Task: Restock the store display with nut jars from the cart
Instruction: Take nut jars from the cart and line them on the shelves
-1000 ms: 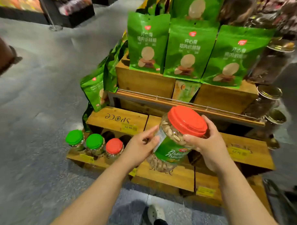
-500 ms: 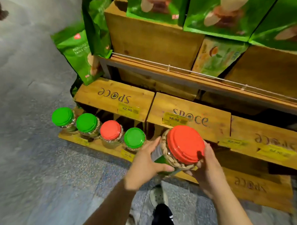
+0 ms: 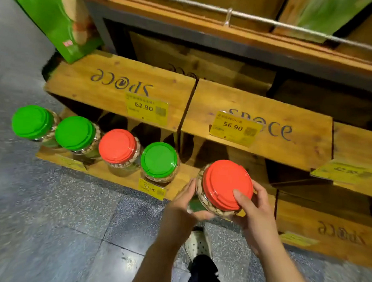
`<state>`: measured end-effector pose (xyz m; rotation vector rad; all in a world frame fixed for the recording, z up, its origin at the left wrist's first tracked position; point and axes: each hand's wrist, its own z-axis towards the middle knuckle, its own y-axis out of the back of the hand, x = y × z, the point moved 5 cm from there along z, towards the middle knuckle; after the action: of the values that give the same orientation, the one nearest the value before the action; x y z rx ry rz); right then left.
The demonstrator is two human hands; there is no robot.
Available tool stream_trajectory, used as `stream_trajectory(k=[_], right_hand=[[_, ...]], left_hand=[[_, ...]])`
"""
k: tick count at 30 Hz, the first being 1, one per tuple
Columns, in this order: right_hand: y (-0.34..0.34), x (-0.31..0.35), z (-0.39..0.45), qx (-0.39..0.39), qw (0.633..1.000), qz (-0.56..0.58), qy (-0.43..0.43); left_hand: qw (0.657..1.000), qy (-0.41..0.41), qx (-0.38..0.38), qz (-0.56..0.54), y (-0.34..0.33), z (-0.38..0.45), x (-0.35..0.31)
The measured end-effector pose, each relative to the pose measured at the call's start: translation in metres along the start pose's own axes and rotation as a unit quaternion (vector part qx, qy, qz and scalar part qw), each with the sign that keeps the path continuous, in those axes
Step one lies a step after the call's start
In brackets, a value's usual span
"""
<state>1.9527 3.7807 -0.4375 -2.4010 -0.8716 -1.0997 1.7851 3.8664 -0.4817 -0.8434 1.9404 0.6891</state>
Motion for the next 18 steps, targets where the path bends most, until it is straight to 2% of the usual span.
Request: stream_trajectory(k=[4, 10, 18], right_hand=[[-0.002, -0.027, 0.024, -0.002, 1.000, 0.019, -0.005], [-0.007, -0.056, 0.060, 0.010, 1.000, 0.010, 0.020], [-0.020, -0.075, 0.085, 0.011, 0.996, -0.047, 0.078]], left_hand=[[0.999, -0.021, 0.016, 0.022, -0.002, 0.025, 0.020], [0.998, 0.008, -0.012, -0.068, -0.013, 0.055, 0.056], [0.995, 0.014, -0.025, -0.093, -0.013, 0.075, 0.079]])
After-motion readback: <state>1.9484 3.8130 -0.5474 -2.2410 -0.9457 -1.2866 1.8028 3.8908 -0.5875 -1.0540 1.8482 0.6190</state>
